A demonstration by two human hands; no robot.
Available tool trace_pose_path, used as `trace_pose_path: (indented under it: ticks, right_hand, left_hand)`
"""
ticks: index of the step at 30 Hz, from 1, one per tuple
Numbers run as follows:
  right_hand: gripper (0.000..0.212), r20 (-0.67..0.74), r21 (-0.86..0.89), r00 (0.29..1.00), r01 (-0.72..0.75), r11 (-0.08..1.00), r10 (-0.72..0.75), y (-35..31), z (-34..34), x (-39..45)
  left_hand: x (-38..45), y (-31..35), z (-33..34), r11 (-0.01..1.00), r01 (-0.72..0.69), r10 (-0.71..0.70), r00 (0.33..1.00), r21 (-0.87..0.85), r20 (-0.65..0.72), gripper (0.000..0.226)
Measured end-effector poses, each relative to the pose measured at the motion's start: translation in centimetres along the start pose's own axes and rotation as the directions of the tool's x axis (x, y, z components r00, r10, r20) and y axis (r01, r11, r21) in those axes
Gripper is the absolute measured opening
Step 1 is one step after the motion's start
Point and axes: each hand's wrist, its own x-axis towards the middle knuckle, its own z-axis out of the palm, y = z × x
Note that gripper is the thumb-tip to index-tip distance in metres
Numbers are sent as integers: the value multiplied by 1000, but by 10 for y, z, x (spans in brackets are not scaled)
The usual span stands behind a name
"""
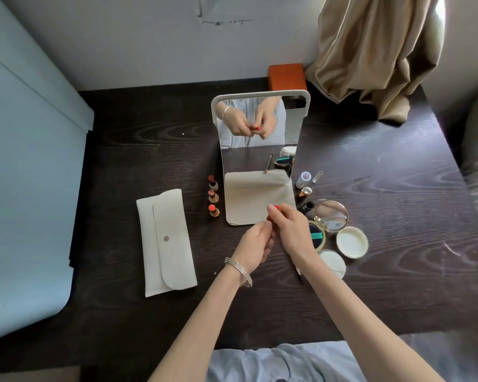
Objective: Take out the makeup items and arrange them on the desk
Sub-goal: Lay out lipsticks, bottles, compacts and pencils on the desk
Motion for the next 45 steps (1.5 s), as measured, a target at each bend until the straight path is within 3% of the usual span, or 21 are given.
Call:
trace_pose_path:
  ticks: [5, 11, 17, 19, 22, 25, 28, 30, 35, 38, 45]
  right_hand:
    - [29, -49, 224, 998, -14, 975, 26, -4, -8, 3]
    - [33, -32, 257, 995, -80, 963, 92, -7, -12, 9]
    - [42, 44, 270, 973, -229, 935, 226, -4, 0, 21]
    - [44, 73, 247, 954, -299, 922, 290, -2, 11, 23]
    - [38, 132, 205, 909, -414, 887, 394, -4, 29, 27]
    - [30, 169, 183, 880, -471, 863, 444, -9, 39, 29]
    - [29, 105, 86, 890, -452, 888, 443, -12, 25, 42]
    - [31, 94, 21, 892, -446, 895, 442, -16, 9, 52]
    - [38, 293, 344, 842, -535, 772, 453, -31, -5, 47]
    - [36, 287, 441, 854, -519, 732, 433, -24, -15, 43]
    - [12, 132, 277, 954, -297, 914, 270, -6, -47, 25]
  left_hand:
    - [-3, 19, 2, 993, 12, 7, 988, -117, 157, 33]
    - [1, 26, 10, 943, 128, -71, 979, -306, 191, 34]
    - [4, 30, 11, 817, 268, -232, 963, -510, 136, 36]
    - [2, 32, 9, 735, 307, -324, 942, -605, 85, 37]
    - [1, 35, 3, 588, 313, -444, 896, -746, 26, 38]
    - [-1, 38, -8, 542, 310, -489, 872, -781, 7, 38]
    - [-21, 45, -1, 498, 428, -413, 882, -754, 228, 37]
    - [-31, 47, 10, 511, 448, -362, 886, -733, 290, 37]
    - [-26, 46, 2, 598, 339, -313, 933, -726, 178, 34]
    - [-24, 43, -1, 685, 272, -298, 951, -676, 80, 29]
    - [12, 10, 23, 881, 168, -285, 935, -442, -211, 16]
